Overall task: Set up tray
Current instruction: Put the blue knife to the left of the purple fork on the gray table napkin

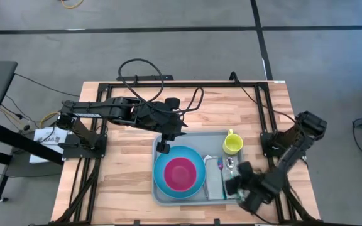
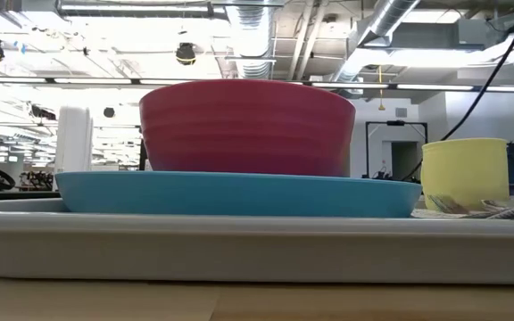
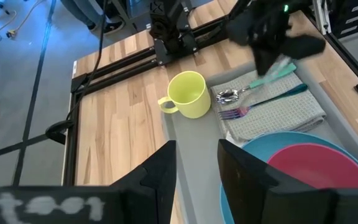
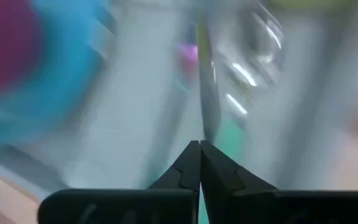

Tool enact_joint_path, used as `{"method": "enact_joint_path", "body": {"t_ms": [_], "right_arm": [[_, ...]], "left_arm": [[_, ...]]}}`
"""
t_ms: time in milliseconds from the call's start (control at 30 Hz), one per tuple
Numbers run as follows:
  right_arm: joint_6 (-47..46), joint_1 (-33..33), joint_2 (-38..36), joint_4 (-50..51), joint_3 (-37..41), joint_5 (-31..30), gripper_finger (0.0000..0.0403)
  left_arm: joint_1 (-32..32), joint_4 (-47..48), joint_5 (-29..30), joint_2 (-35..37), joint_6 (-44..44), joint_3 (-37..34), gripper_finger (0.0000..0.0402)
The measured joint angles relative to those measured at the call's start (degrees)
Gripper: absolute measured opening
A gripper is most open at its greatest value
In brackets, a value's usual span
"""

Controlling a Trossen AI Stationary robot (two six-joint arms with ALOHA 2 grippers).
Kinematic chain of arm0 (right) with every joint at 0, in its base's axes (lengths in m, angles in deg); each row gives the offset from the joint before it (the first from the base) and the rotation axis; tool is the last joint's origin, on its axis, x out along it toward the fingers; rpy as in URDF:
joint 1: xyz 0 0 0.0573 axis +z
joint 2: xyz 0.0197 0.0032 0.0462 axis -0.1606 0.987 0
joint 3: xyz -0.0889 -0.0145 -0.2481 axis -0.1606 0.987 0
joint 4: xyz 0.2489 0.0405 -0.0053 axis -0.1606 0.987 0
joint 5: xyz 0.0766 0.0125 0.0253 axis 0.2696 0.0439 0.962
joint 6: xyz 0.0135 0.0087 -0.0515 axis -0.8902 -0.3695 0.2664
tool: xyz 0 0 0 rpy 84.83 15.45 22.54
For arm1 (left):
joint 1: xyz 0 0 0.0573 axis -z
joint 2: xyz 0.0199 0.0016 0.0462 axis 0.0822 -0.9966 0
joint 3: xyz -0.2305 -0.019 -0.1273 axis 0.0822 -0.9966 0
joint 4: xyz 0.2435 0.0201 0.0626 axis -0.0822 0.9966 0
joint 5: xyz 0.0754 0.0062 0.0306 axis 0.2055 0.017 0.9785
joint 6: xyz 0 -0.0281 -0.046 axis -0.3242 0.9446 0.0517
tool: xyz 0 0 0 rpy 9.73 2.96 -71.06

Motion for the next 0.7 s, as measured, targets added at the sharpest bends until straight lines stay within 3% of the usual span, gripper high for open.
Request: {"method": "enact_joint_path", "body": {"t_ms": [100, 300, 433, 700], "right_arm": [[10.4, -6.0, 0.1, -1.3, 0.0, 2.5, 0.0001], [18.9, -12.2, 0.4, -1.8, 0.0, 3.4, 0.0001], [21.0, -13.7, 0.3, -4.3, 0.0, 5.3, 0.0], [25.5, -13.2, 0.2, -4.8, -2.6, 14.6, 0.0]], "left_arm": [[0.0, 0.0, 0.0, 0.0, 0.2, 0.0, 0.0107], [0.0, 0.0, 0.0, 0.0, 0.0, 0.0, 0.0107], [0.0, 0.0, 0.0, 0.0, 0.2, 0.0, 0.0107], [0.0, 0.0, 0.0, 0.0, 0.2, 0.0, 0.0107]]}}
